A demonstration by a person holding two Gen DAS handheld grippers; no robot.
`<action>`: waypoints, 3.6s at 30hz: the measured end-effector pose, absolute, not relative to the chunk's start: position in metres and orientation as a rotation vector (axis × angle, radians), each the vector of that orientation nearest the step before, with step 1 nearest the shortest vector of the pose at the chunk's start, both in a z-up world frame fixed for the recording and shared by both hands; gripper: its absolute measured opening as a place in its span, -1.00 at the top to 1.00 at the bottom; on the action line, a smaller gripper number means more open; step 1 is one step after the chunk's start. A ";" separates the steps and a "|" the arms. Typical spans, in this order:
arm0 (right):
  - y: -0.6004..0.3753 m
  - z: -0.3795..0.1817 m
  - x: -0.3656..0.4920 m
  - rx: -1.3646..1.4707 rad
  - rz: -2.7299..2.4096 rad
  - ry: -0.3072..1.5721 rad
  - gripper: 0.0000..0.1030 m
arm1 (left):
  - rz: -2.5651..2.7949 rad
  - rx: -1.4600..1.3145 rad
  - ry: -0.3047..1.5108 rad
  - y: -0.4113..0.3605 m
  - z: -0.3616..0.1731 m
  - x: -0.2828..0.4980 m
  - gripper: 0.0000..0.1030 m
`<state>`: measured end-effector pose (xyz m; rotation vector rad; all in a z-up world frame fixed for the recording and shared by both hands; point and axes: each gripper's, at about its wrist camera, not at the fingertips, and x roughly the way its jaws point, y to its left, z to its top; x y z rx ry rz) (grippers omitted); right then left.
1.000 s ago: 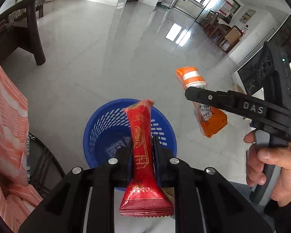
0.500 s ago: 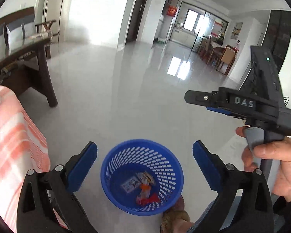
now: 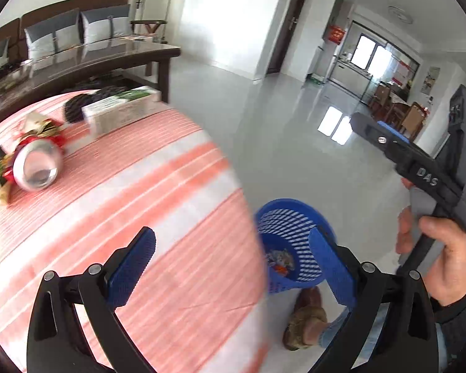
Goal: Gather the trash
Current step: 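Move both open grippers back over the table toward the cream bread bag, then grasp the crushed red can with the right gripper while the left gripper grasps the cream bread bag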
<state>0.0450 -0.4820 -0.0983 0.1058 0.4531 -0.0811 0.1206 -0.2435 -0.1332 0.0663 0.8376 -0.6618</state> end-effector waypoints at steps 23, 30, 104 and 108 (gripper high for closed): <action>-0.222 -0.176 0.141 -0.095 0.219 0.943 -0.91 | -0.390 0.058 0.934 -0.036 -0.154 0.267 -0.68; -0.223 -0.175 0.142 -0.092 0.219 0.942 -0.91 | -0.372 0.134 0.955 -0.055 -0.162 0.296 0.11; -0.158 -0.146 0.264 -0.329 0.682 0.961 -0.11 | -0.302 0.154 0.963 0.031 -0.172 0.227 -0.91; -0.174 -0.135 0.234 -0.274 0.558 0.952 -0.11 | -0.302 0.155 0.963 0.031 -0.172 0.227 -0.91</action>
